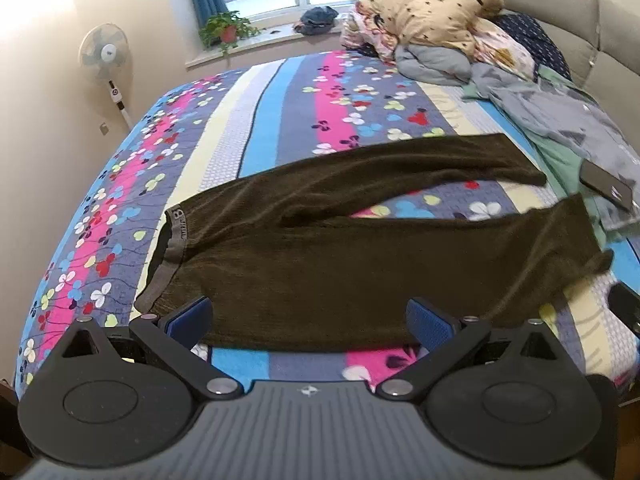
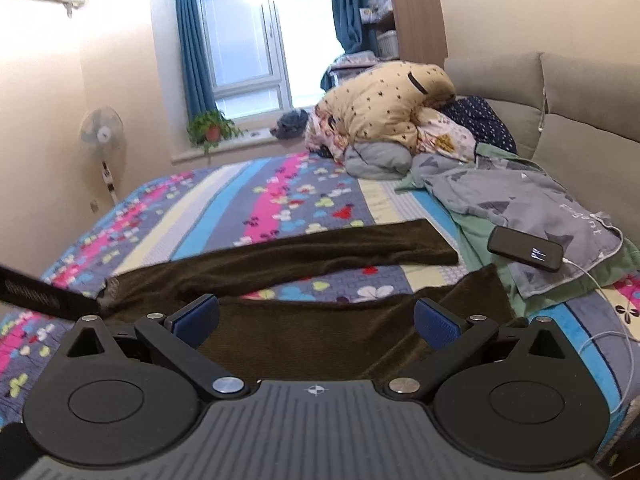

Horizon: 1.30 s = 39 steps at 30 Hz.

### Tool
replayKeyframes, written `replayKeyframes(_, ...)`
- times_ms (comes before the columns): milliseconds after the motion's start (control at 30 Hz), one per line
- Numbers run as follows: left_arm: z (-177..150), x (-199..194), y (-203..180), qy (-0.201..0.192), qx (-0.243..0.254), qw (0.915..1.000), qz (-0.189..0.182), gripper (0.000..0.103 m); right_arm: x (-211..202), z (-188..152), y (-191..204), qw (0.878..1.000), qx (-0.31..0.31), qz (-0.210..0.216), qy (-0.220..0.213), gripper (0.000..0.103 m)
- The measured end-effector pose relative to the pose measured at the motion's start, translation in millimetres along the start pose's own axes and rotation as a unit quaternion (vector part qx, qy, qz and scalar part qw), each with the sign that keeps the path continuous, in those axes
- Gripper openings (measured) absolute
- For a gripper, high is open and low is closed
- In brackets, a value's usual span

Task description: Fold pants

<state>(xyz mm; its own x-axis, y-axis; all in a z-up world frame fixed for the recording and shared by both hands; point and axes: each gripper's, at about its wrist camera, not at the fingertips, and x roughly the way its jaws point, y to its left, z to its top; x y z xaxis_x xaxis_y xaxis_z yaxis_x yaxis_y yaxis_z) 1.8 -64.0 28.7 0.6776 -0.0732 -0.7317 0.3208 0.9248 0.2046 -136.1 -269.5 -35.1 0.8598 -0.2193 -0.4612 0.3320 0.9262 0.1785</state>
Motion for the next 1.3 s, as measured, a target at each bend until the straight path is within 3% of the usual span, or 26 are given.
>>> replayKeyframes(233, 23.4, 30.8, 59.2, -0.014, -0.040, 0.9988, 0.025, 0.103, 25.7, 19.1, 4.5, 0.999, -0.024, -0.027, 0.028, 0.103)
replayKeyframes(433, 36.2, 45.3, 102.6, -0.021, -0.084, 0.9962, -0.007, 0.103, 43.7, 39.9, 8.1, 0.997, 0.011, -0.051, 0.063, 0.103)
replayKeyframes(633, 28.0, 64.0, 130.6, -0.004, -0.104, 0.9946, -0.001, 0.103, 52.7, 43.3, 9.7, 0.994, 0.031, -0.087, 0.054, 0.103)
replayKeyframes(900, -8.4, 110.8, 148.6, 0.060, -0.142, 0.9856, 0.069, 0.103, 97.9, 1.6, -81.8, 0.981, 0.079, -0.172, 0.052, 0.103)
replayKeyframes(1000, -11.7, 122.9, 140.6, 0.083, -0.144, 0.9832, 0.075, 0.103, 129.9, -12.3, -126.4, 0.971, 0.122, -0.194, 0.062, 0.103)
replayKeyframes(1100, -8.9, 126.8, 130.8, 0.087, -0.145, 0.9823, 0.081, 0.103, 167.4, -30.1, -166.4, 0.950, 0.181, -0.233, 0.096, 0.103)
replayKeyframes(1233, -11.2, 122.6, 110.4, 0.081, -0.123, 0.9836, 0.104, 0.103, 199.8, -62.1, -196.9, 0.930, 0.262, -0.217, 0.140, 0.103)
replayKeyframes(1267, -25.1, 114.8, 107.7, 0.058, -0.146, 0.9798, 0.124, 0.103, 204.4, -67.7, -201.6, 0.922, 0.284, -0.222, 0.142, 0.103)
replayKeyframes(1300, -39.8, 107.3, 106.6, 0.049, -0.174, 0.9707, 0.159, 0.103, 207.6, -71.8, -207.8, 0.907, 0.317, -0.238, 0.140, 0.103)
